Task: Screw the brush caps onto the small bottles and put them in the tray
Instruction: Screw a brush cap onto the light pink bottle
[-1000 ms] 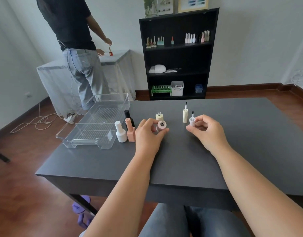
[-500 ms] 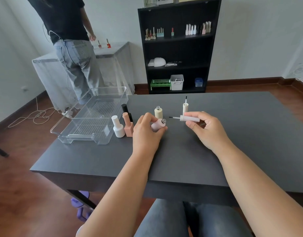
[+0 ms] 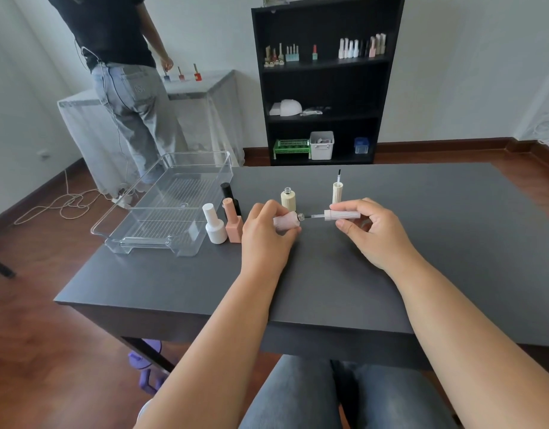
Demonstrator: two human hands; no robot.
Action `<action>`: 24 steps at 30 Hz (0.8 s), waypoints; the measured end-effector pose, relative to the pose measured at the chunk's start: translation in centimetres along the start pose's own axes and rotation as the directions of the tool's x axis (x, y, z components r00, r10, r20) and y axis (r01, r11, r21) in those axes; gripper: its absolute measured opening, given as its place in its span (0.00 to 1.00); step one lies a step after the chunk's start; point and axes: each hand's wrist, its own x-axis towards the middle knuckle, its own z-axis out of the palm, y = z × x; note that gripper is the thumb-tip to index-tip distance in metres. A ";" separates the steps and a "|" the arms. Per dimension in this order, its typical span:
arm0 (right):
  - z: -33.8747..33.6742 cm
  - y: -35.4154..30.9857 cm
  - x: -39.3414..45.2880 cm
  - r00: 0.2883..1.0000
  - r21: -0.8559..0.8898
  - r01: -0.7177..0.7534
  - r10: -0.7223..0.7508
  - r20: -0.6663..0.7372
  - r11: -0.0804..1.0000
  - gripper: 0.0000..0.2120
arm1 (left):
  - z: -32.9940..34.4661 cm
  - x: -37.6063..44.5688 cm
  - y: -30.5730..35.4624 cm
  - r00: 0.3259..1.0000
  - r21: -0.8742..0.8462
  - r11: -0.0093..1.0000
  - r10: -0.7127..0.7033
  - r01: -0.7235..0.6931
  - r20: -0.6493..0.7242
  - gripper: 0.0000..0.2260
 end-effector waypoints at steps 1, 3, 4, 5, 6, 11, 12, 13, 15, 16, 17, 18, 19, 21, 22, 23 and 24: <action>0.0 0.0 0.0 1.000 -0.003 0.000 0.000 0.005 1.000 0.12 | 0.0 0.0 0.0 1.000 0.000 1.000 0.004 -0.004 0.002 0.11; 0.1 0.0 0.0 1.000 -0.014 0.005 -0.005 0.008 1.000 0.13 | 0.0 0.0 0.0 1.000 0.006 1.000 0.012 -0.012 0.002 0.11; 0.1 0.1 0.0 1.000 -0.019 0.010 -0.010 0.005 1.000 0.13 | 0.0 0.0 0.1 1.000 0.008 1.000 0.016 -0.016 0.003 0.11; 0.1 0.1 0.0 1.000 -0.023 0.016 -0.016 0.001 1.000 0.13 | 0.0 0.0 0.1 1.000 0.011 1.000 0.019 -0.019 0.006 0.12; 0.2 0.1 0.0 1.000 -0.030 0.023 -0.023 -0.001 0.999 0.13 | 0.1 0.0 0.2 1.000 0.016 1.000 0.023 -0.023 0.010 0.12; 0.2 0.3 0.1 0.999 -0.068 0.050 -0.050 0.003 0.996 0.14 | 0.3 -0.1 0.4 0.998 0.042 0.998 0.043 -0.044 0.035 0.10; 0.2 0.3 0.1 0.999 -0.071 0.054 -0.054 0.003 0.996 0.14 | 0.3 -0.1 0.4 0.998 0.044 0.998 0.046 -0.047 0.035 0.10; 0.2 0.3 0.1 0.998 -0.072 0.057 -0.057 0.003 0.996 0.14 | 0.3 -0.1 0.4 0.998 0.046 0.998 0.047 -0.049 0.036 0.10; 0.2 0.3 0.1 0.998 -0.073 0.058 -0.058 0.003 0.996 0.14 | 0.3 -0.1 0.4 0.998 0.047 0.998 0.043 -0.045 0.040 0.10; 0.2 0.3 0.1 0.998 -0.075 0.058 -0.058 0.002 0.995 0.14 | 0.3 -0.1 0.5 0.998 0.046 0.998 0.040 -0.042 0.041 0.10; 0.1 0.3 0.1 0.998 -0.078 0.057 -0.057 0.000 0.995 0.14 | 0.3 -0.1 0.5 0.998 0.045 0.998 0.038 -0.040 0.041 0.10; 0.1 0.3 0.1 0.998 -0.079 0.056 -0.056 -0.004 0.995 0.14 | 0.3 -0.1 0.5 0.999 0.043 0.998 0.036 -0.038 0.039 0.10; 0.0 0.3 0.1 0.999 -0.080 0.053 -0.054 -0.008 0.995 0.14 | 0.2 -0.1 0.5 0.999 0.042 0.999 0.033 -0.035 0.037 0.10; 0.0 0.2 0.1 0.999 -0.078 0.051 -0.052 -0.013 0.996 0.14 | 0.2 -0.1 0.5 0.999 0.038 0.999 0.029 -0.030 0.035 0.10; 0.0 0.2 0.1 0.999 -0.080 0.052 -0.053 -0.011 0.995 0.14 | 0.2 -0.1 0.5 0.999 0.037 0.999 0.029 -0.031 0.036 0.10; 0.1 0.2 0.1 0.998 -0.084 0.054 -0.055 -0.006 0.995 0.14 | 0.2 -0.1 0.5 0.999 0.037 0.999 0.032 -0.034 0.040 0.10; 0.1 0.2 0.1 0.998 -0.089 0.056 -0.056 -0.001 0.994 0.14 | 0.2 -0.1 0.5 0.998 0.040 0.999 0.035 -0.037 0.046 0.10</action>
